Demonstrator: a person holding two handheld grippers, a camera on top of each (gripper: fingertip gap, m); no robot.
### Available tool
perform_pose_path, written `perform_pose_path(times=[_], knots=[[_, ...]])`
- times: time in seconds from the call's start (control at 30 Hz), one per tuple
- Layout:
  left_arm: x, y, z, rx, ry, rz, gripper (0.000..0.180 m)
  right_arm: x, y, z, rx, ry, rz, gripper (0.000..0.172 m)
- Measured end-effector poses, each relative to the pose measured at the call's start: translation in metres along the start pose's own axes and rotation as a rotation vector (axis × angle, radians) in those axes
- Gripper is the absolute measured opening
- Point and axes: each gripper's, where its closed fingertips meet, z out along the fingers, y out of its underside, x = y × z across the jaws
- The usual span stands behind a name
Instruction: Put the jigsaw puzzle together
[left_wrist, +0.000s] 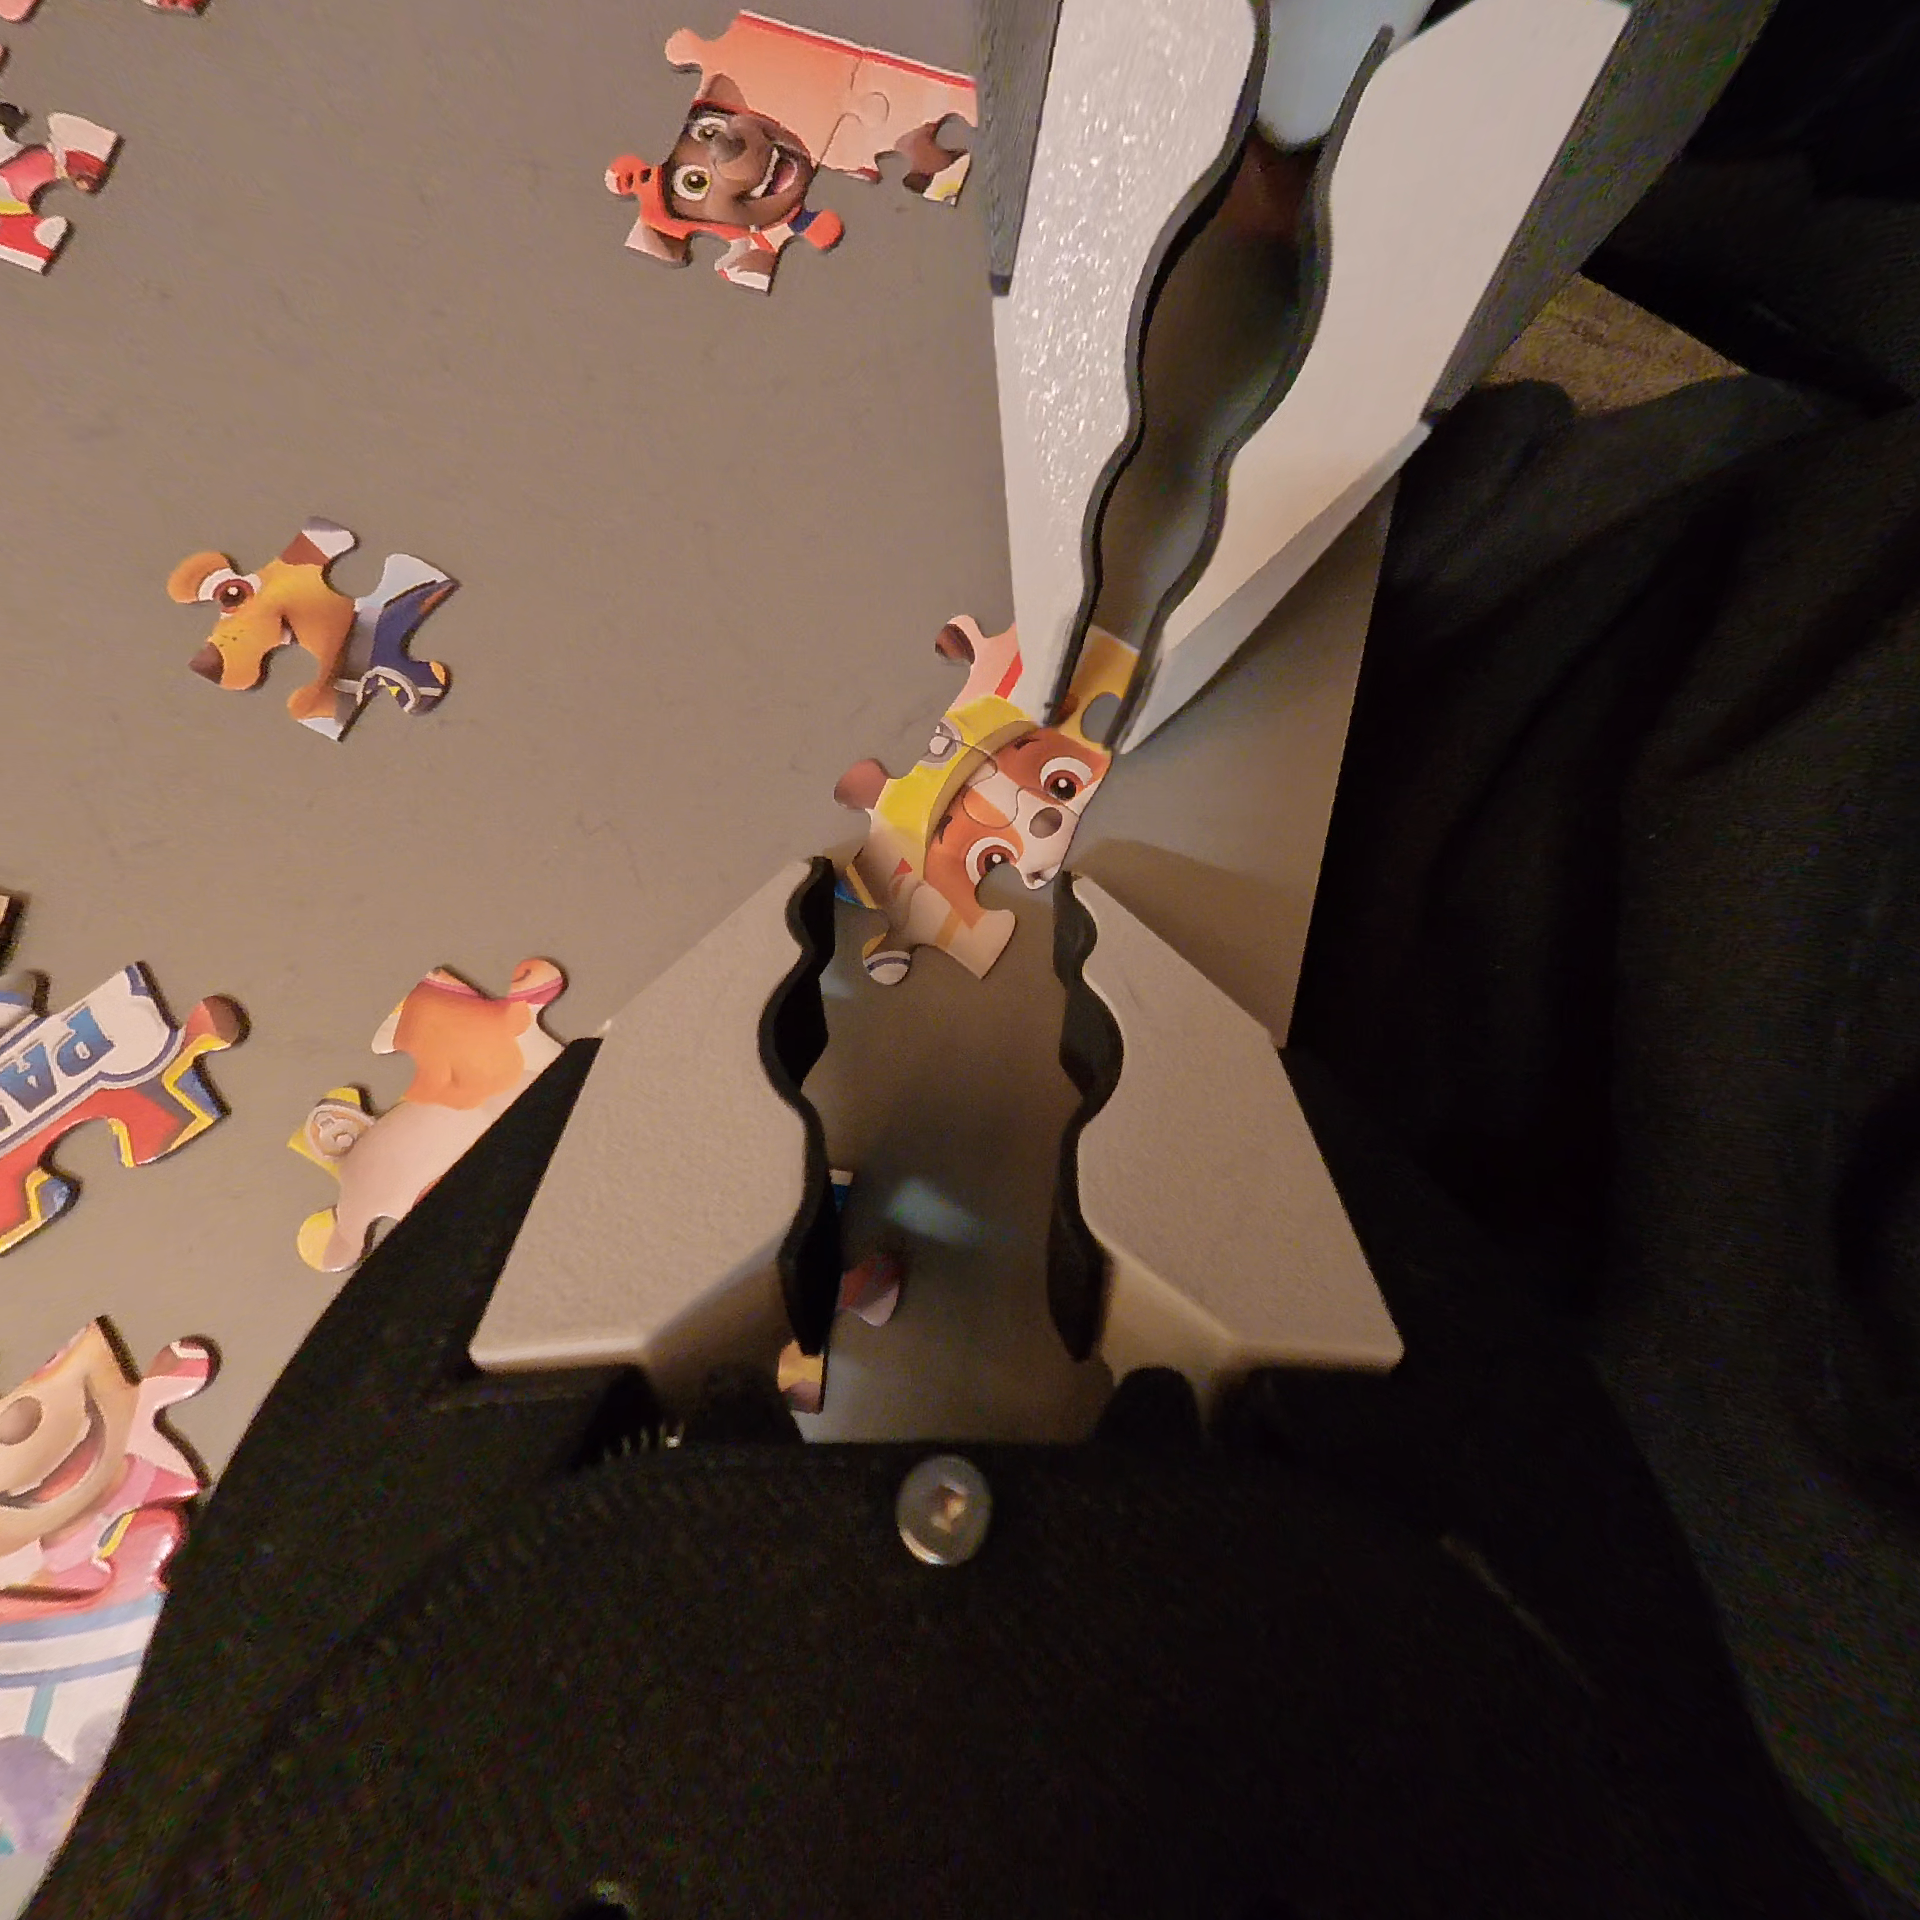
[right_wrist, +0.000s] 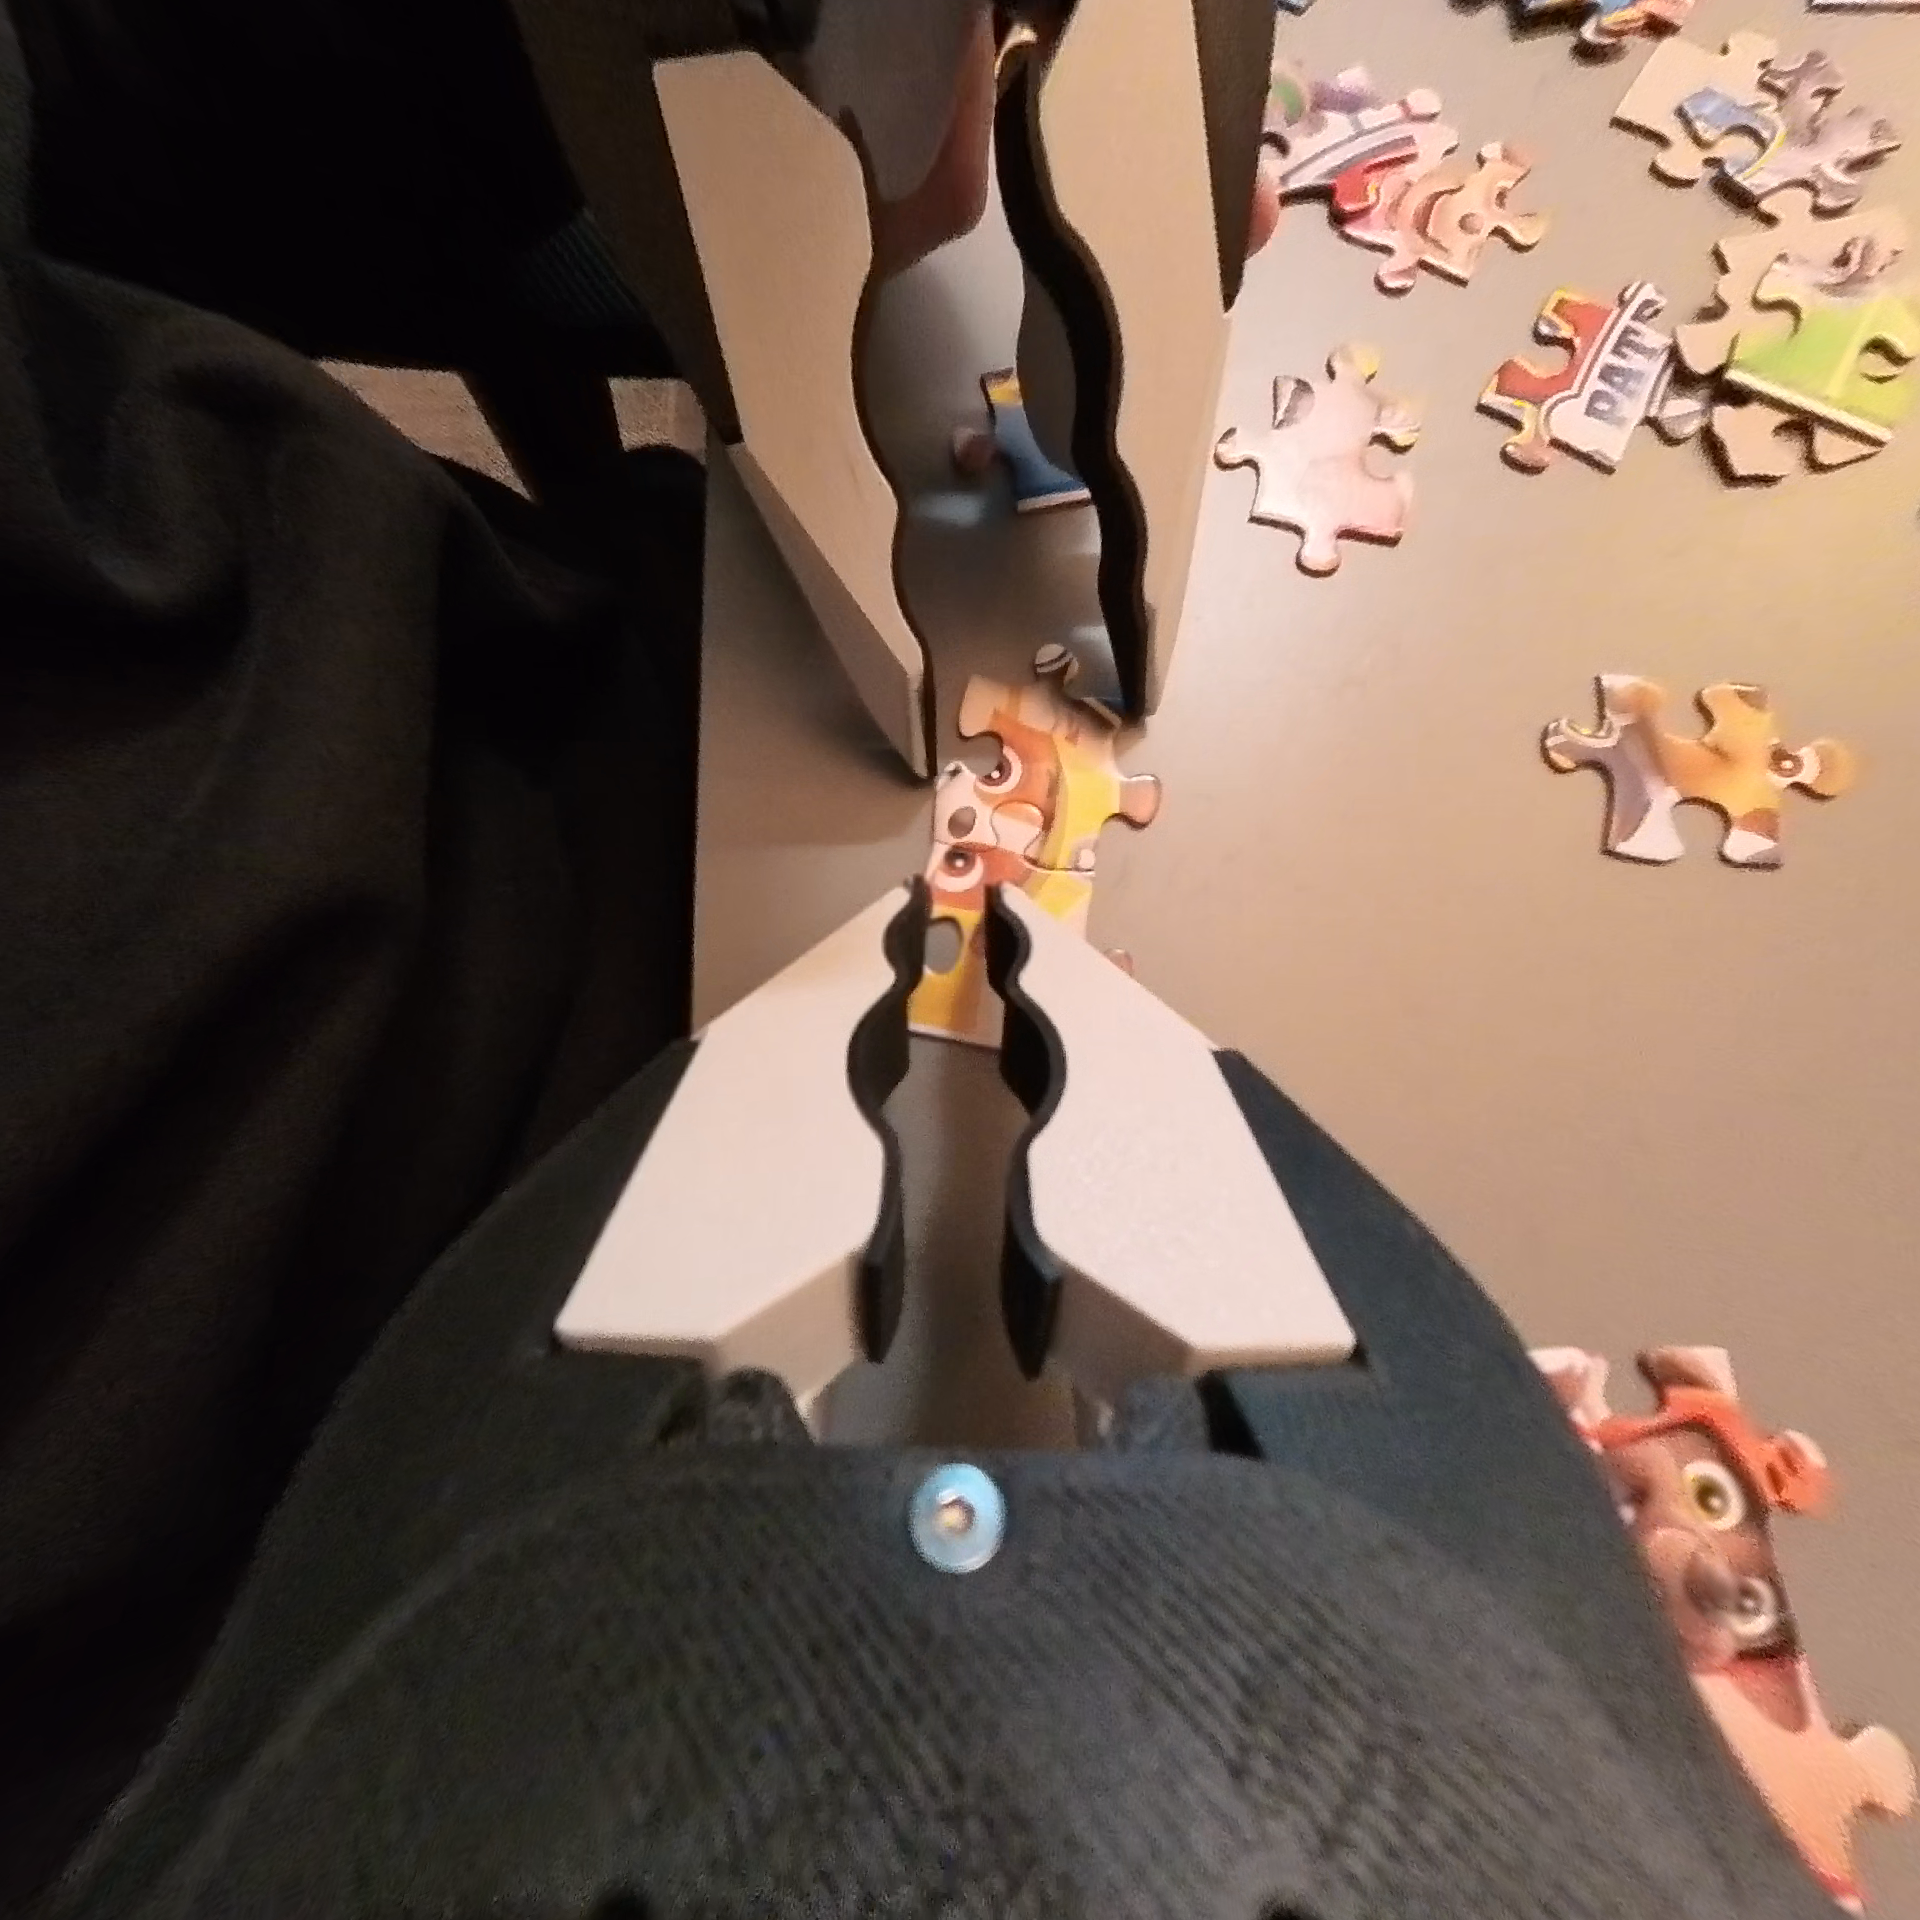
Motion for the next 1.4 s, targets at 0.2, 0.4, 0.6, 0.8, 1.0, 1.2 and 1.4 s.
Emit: perform_pose_path(times=[0.2,0.4,0.6,0.8,1.0,1.2,1.4], knots=[[0.0,0.0,0.0,-0.002,-0.003,-0.002,0.04,-0.006,-0.006,-0.01,0.059,0.02,0.044,0.012],[0.001,-0.001,0.001,-0.009,-0.008,-0.001,0.04,-0.002,0.008,0.001,-0.015,0.115,0.017,0.01],[-0.004,-0.005,0.003,-0.007,-0.056,0.006,0.019,0.01,0.013,-0.005,-0.023,0.164,0.051,0.011],[-0.002,-0.011,0.01,-0.007,-0.047,-0.007,0.021,0.011,0.018,-0.011,-0.013,0.179,0.087,0.011],[-0.007,-0.018,0.017,0.01,-0.057,-0.035,0.021,0.005,0.023,-0.016,0.011,0.184,0.113,0.012],[-0.01,-0.024,0.012,0.015,-0.078,-0.008,0.027,0.005,0.026,-0.024,0.04,0.217,0.13,0.015],[-0.013,-0.015,-0.004,-0.003,-0.017,-0.062,0.037,0.026,0.025,-0.04,0.117,0.319,0.216,0.028]])
